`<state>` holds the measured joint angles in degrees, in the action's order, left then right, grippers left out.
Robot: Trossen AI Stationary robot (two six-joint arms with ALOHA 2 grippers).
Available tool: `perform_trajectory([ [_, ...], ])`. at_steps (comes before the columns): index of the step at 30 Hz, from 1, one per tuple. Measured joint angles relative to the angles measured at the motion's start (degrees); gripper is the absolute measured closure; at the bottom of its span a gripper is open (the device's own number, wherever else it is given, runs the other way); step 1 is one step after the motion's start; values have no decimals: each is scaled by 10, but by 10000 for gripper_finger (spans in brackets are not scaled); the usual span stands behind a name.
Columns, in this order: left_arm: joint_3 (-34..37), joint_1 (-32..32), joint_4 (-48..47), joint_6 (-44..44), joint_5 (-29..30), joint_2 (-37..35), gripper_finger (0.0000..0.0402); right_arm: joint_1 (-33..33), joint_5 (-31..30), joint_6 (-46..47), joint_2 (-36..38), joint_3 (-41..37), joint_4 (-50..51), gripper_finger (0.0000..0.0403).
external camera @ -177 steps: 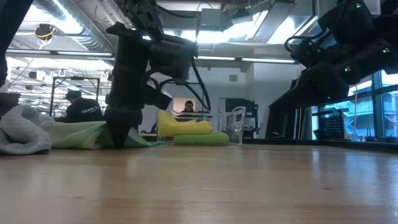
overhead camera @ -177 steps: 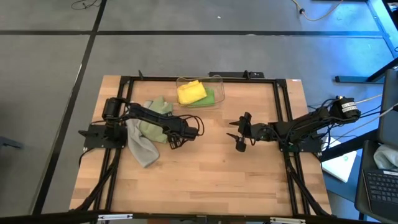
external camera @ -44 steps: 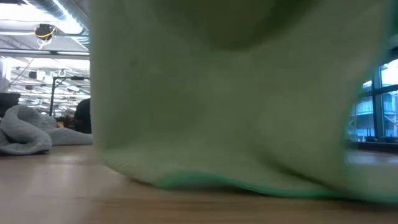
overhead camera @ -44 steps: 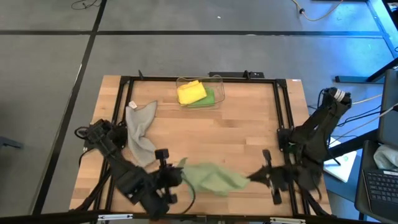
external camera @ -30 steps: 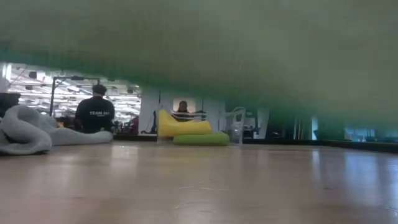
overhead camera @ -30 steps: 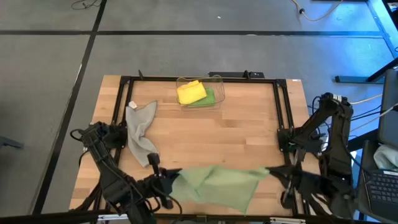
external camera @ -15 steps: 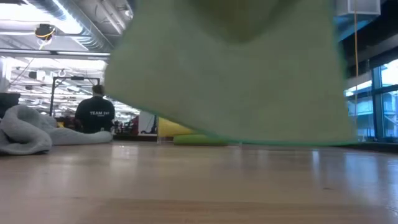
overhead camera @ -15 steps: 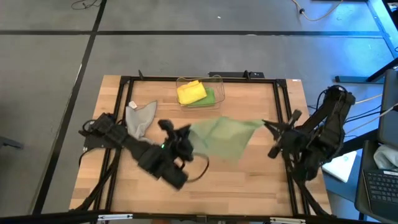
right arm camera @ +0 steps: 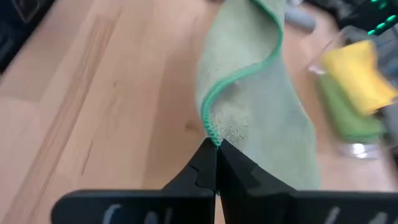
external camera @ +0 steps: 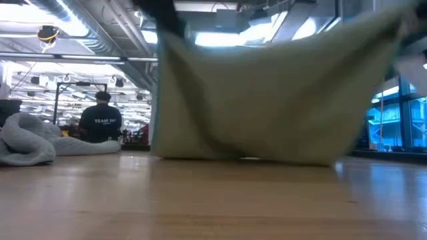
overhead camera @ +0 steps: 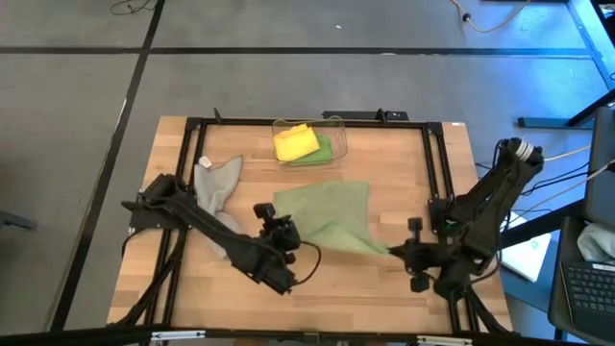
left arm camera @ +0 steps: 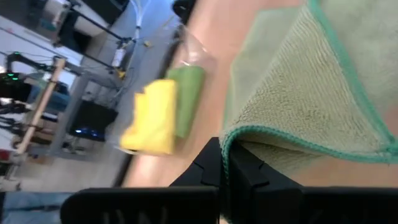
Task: Fold microfiber towels
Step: Fold the light green microfiber cloth
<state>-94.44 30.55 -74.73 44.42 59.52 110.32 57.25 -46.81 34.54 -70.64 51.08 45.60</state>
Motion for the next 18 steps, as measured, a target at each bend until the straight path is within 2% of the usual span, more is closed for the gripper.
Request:
perform_trajectory([
  [4,71,16,90,10,-38,0,397,0,19,-5,-13,-60,-132,397],
  [11,127,59,199,35,-108,-1,400,2,115,-30,-14,-115,-318,397],
  [14,136,73,241,35,-140,-1,399,2,152,-35,-21,-125,-367,397],
  [18,140,91,273,33,-204,-1,391,1,186,-32,-37,-131,-381,395],
])
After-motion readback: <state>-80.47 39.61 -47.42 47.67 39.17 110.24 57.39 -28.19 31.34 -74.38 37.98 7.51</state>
